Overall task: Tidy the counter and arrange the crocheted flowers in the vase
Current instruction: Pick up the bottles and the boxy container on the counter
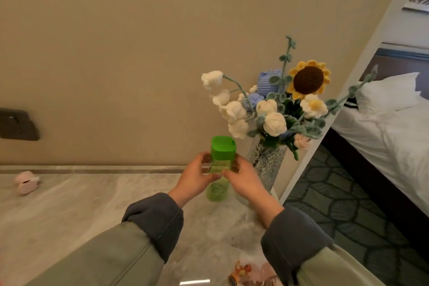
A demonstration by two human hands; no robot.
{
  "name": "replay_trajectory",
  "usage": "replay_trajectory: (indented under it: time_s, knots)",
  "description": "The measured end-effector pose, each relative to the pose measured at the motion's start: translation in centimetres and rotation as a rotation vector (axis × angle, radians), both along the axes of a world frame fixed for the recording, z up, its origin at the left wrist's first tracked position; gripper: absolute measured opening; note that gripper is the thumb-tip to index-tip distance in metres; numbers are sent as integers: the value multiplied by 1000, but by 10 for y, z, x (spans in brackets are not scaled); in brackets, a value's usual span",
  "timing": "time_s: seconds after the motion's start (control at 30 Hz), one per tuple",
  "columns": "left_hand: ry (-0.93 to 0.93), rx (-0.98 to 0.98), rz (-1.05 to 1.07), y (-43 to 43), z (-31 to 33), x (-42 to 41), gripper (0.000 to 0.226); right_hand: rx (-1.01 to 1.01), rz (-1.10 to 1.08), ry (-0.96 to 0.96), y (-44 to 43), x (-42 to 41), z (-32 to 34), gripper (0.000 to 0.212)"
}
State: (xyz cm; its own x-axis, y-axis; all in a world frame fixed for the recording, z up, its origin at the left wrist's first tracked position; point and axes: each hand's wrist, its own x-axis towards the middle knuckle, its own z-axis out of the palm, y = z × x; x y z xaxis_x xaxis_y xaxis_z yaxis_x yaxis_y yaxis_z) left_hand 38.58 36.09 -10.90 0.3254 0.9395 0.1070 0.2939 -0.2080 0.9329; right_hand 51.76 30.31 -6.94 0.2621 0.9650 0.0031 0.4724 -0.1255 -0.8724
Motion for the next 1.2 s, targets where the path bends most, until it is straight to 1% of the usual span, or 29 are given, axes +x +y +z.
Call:
replay_trajectory:
  time_s: [0.03,0.1,0.13,0.2,0.23,0.3,0.37,0.43,0.67,0.83,1.03,1.1,1.2]
  knots:
    - [-1,-2,-2,3,-1,3,63,-14,7,3,0,3,-4,33]
    - [14,2,-7,8,-2,8,65,-131,31,-14,-3,6,-17,18]
    - [14,-6,-11,10,-3,11,64,-229,53,12,-6,7,-26,13]
    - [-9,-23,-19,12,-4,16,59,-422,75,144,-14,3,-43,12]
    - [-19,-23,-22,12,-5,19,56,-472,68,178,-17,2,-51,12]
    - [-27,-19,-26,13,-7,25,54,-462,66,195,-15,2,-63,27]
    - [-34,-26,-34,13,-8,28,55,-407,56,207,-12,3,-66,40]
    - [-29,-24,-42,16,-9,31,55,-369,44,201,-9,3,-68,46]
    - [-30,6,-48,27,-8,36,57,-332,24,169,4,3,-71,43]
    - [-34,15,-78,33,-8,38,56,-351,22,111,13,3,-75,48]
    - [-32,21,-67,35,-10,39,57,-346,35,88,16,3,-78,49]
    - [-17,-4,-54,35,-10,39,60,-350,39,82,15,4,-78,48]
    - [22,-45,-36,35,-11,37,75,-342,52,86,14,5,-77,43]
